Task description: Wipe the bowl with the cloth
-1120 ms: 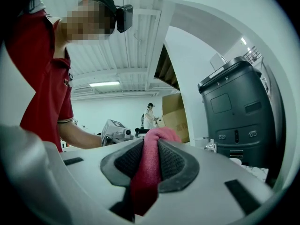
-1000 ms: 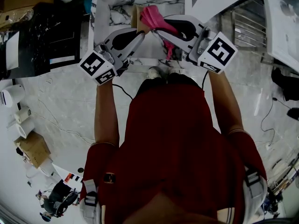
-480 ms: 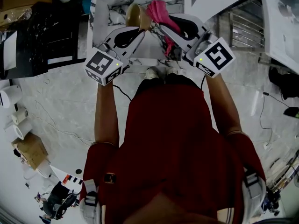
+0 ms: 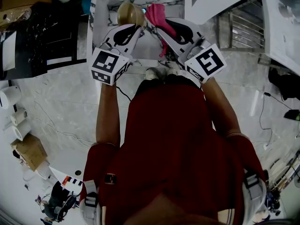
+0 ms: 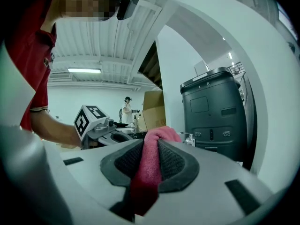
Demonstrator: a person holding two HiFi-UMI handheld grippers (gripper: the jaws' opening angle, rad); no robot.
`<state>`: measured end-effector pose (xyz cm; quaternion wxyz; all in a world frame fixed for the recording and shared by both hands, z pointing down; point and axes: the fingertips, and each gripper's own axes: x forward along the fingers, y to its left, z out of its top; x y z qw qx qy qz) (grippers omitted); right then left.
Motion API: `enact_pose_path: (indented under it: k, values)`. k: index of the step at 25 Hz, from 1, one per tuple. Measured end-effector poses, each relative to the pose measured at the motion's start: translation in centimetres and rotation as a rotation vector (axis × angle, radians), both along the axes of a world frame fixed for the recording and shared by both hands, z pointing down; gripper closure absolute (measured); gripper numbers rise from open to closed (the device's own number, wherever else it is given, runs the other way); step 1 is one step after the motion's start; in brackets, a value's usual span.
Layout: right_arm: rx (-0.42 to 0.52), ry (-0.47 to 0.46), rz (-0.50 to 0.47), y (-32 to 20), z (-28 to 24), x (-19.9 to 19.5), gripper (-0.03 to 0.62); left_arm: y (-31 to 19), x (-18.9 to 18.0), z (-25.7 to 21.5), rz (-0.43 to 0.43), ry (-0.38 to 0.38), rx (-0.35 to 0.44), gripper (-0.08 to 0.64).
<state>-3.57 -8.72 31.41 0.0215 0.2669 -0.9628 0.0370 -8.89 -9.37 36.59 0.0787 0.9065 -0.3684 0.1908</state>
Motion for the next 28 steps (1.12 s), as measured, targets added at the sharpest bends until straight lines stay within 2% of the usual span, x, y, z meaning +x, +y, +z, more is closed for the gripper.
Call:
enact_pose_path:
  k: [4,11,20,24,28]
  values:
    - [-0.012,0.007,0.045,-0.4,0.6,0.2,0.503,-0.4,-0.4,-0.3,-0.057,0.027,0.036,0.540]
    - [-0.034,0.005,0.088,-0.5,0.9,0.4,0.503,-0.6,-1.3,-2.0,-0.151,0.121,0.124,0.540]
    - [-0.060,-0.012,0.115,-0.8,1.5,0.6,0.503,-0.6,-2.0,-1.4,-0.184,0.158,0.113,0.540]
    - [-0.073,0.001,0.132,-1.1,2.2,0.7,0.503,-1.0,-2.0,-0.2,-0.157,0.103,0.072,0.540]
    - [-0.084,0.028,0.148,-1.6,3.2,0.6,0.503,-1.8,-2.0,2.6,-0.078,-0.035,-0.009,0.540]
